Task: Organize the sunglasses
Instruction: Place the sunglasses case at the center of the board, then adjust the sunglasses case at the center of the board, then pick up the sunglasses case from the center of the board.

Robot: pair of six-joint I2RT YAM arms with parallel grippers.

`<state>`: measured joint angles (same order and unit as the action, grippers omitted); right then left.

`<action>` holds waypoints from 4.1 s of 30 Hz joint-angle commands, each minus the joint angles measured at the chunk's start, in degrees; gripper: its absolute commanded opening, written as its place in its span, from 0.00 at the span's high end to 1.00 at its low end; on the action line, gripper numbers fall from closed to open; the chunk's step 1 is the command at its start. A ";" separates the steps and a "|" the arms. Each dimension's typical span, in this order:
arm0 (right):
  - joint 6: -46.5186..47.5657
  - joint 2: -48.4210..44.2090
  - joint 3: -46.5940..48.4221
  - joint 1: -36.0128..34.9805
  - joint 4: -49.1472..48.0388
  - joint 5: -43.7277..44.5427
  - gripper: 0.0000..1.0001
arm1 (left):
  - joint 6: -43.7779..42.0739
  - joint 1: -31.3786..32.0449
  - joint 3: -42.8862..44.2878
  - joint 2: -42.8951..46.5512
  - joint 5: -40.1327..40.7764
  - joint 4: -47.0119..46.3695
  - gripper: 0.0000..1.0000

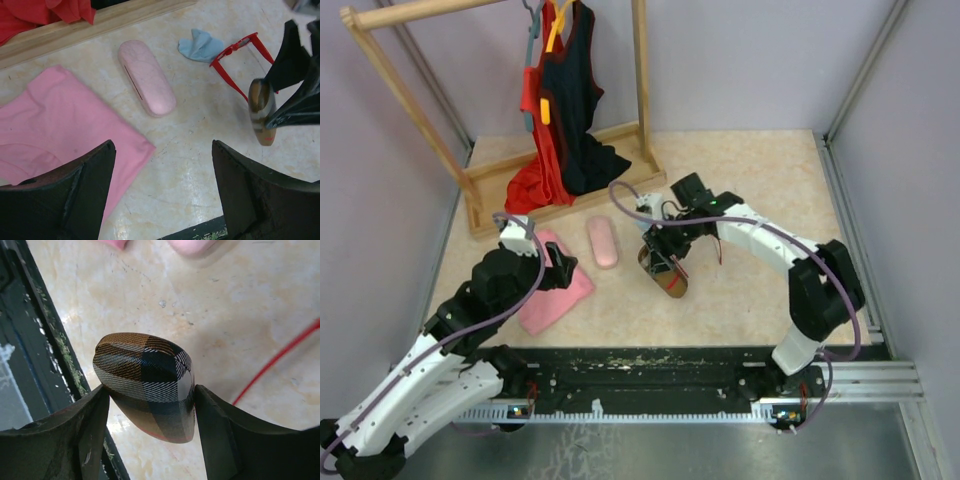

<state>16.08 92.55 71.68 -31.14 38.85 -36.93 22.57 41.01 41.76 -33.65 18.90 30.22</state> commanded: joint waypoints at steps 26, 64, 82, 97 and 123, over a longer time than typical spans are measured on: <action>-3.33 3.73 -3.10 -20.16 -13.03 24.60 0.12 | 12.29 -0.12 -9.23 5.97 1.32 -1.31 0.16; -59.41 -21.40 -40.53 -17.56 -33.64 45.67 1.00 | -0.94 2.98 1.27 -54.20 -20.06 -35.28 0.82; -57.38 -8.30 -35.64 -13.95 -42.29 38.24 1.00 | 3.00 9.92 -5.98 -50.42 -18.49 -35.51 0.82; -57.19 -12.53 -37.17 -13.97 -38.64 43.27 0.99 | 6.16 9.93 -2.24 -48.83 -9.56 -27.03 0.80; -62.88 -40.44 -47.05 -12.99 -29.13 56.38 0.38 | 15.19 17.60 9.75 -42.71 13.40 -11.31 0.14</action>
<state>-47.16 50.68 20.34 -43.20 9.30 18.87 35.59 58.98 54.98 -85.21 25.10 17.47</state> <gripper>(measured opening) 0.623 0.853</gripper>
